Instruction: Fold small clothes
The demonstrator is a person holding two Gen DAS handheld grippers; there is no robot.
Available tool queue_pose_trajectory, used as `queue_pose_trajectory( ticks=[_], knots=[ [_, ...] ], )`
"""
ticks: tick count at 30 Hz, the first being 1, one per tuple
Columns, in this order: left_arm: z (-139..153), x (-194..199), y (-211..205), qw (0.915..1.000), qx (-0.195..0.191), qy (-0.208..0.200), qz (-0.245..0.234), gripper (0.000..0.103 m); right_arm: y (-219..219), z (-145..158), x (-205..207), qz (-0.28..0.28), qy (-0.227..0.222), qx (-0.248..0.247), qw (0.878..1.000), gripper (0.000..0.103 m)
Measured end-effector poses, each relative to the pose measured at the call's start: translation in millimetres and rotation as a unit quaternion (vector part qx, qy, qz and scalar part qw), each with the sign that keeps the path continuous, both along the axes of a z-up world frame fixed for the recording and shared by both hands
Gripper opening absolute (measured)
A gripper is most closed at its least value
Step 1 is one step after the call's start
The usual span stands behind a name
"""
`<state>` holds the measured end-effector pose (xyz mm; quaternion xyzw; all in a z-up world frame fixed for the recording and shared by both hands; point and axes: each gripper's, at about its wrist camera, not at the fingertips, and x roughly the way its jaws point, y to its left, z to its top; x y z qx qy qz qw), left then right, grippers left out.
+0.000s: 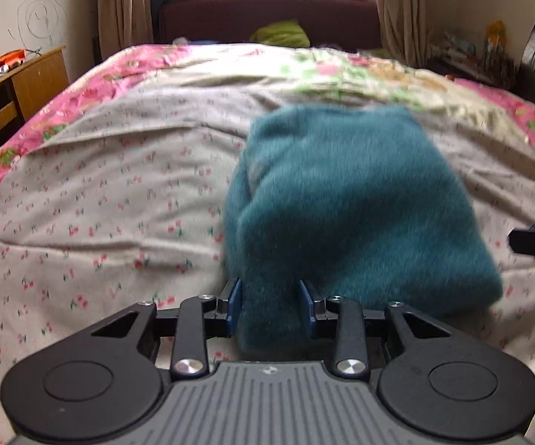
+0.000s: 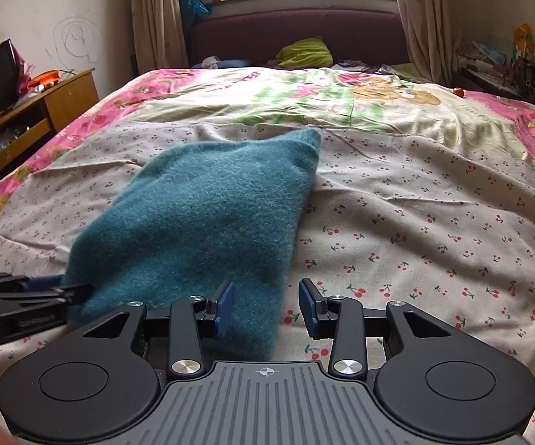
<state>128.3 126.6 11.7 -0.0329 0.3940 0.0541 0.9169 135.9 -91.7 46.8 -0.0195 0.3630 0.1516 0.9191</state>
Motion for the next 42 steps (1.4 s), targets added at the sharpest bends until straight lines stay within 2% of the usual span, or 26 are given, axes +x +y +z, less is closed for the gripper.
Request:
queue_pose_trajectory(
  ticks=[3, 9, 13, 17, 21, 24, 35, 42],
  knots=[
    [1, -4, 3, 0.9997, -0.02, 0.003, 0.014, 0.045, -3, 4, -8, 0.0, -0.003, 0.001, 1.0, 0.037],
    [17, -30, -10, 0.9998, -0.014, -0.017, 0.002, 0.045, -8, 10, -21, -0.003, -0.008, 0.005, 1.0, 0.037],
    [16, -49, -23, 0.9989, -0.044, -0.011, -0.014, 0.049, -7, 10, -31, -0.001, -0.01, 0.001, 1.0, 0.037],
    [13, -62, -41, 0.9986, -0.045, -0.008, -0.025, 0.055, -8, 7, -43, 0.002, -0.006, 0.001, 1.0, 0.037],
    [9, -73, -52, 0.9981, -0.057, -0.004, -0.021, 0.07, -10, 5, -53, 0.003, -0.005, 0.003, 1.0, 0.038],
    [7, -77, -57, 0.9988, -0.048, -0.001, -0.013, 0.08, -12, 4, -60, 0.003, -0.004, 0.004, 1.0, 0.038],
    [0, -86, -63, 0.9997, -0.022, 0.008, 0.008, 0.102, -27, -16, -81, -0.01, 0.016, 0.025, 1.0, 0.039],
    [-3, -90, -63, 0.9996, -0.024, 0.006, 0.015, 0.103, -30, -29, -90, -0.012, 0.019, 0.027, 0.999, 0.039]
  ],
)
